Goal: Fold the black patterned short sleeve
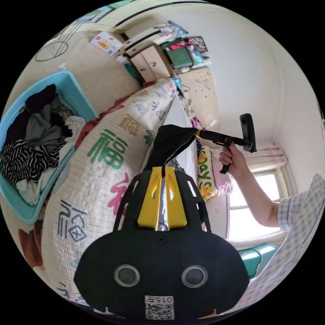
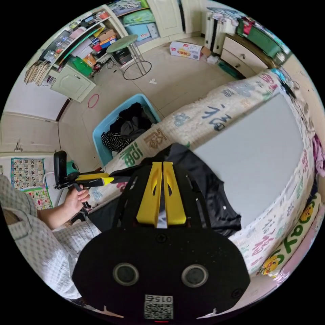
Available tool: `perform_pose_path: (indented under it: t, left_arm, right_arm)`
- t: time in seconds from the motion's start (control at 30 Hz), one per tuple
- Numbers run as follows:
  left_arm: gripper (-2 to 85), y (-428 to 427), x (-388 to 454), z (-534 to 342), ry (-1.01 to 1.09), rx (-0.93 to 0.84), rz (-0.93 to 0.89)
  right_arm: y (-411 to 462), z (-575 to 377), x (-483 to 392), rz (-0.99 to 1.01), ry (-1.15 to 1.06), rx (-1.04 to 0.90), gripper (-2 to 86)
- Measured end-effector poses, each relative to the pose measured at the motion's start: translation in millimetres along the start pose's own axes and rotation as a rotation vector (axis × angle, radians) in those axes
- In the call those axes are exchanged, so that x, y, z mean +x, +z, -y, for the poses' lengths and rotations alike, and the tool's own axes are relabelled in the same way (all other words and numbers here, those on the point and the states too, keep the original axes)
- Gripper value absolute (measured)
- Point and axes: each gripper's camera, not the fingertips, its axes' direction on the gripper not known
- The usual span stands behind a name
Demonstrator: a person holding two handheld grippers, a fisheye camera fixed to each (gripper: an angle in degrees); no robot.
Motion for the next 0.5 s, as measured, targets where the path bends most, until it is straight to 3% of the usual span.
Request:
perform_pose_path:
  t: [0.17,0.23,0.4,0.5]
  left_arm:
    - [0.1,71.8,49.0,-44.2,0.134,-0.143,0.045]
    - [0.5,111.7,60.9,-69.0,0.192,-0.212,0.149]
    - [2.8,170.3,58.0,-103.2,0.175,-0.372,0.2]
    - [5.1,172.9,55.3,-107.6,0.138,-0.376,0.189]
  right_arm:
    - [29.1,-116.6,54.6,-0.02,0.164,-0.081,-0.7]
    - [51.8,-150.2,70.6,-0.009,0.195,-0.079,-0.7]
    - [132.8,-222.7,119.2,0.018,0.335,-0.154,-0.4]
    - [155.6,-258.4,145.2,0.018,0.408,-0.177,1.5]
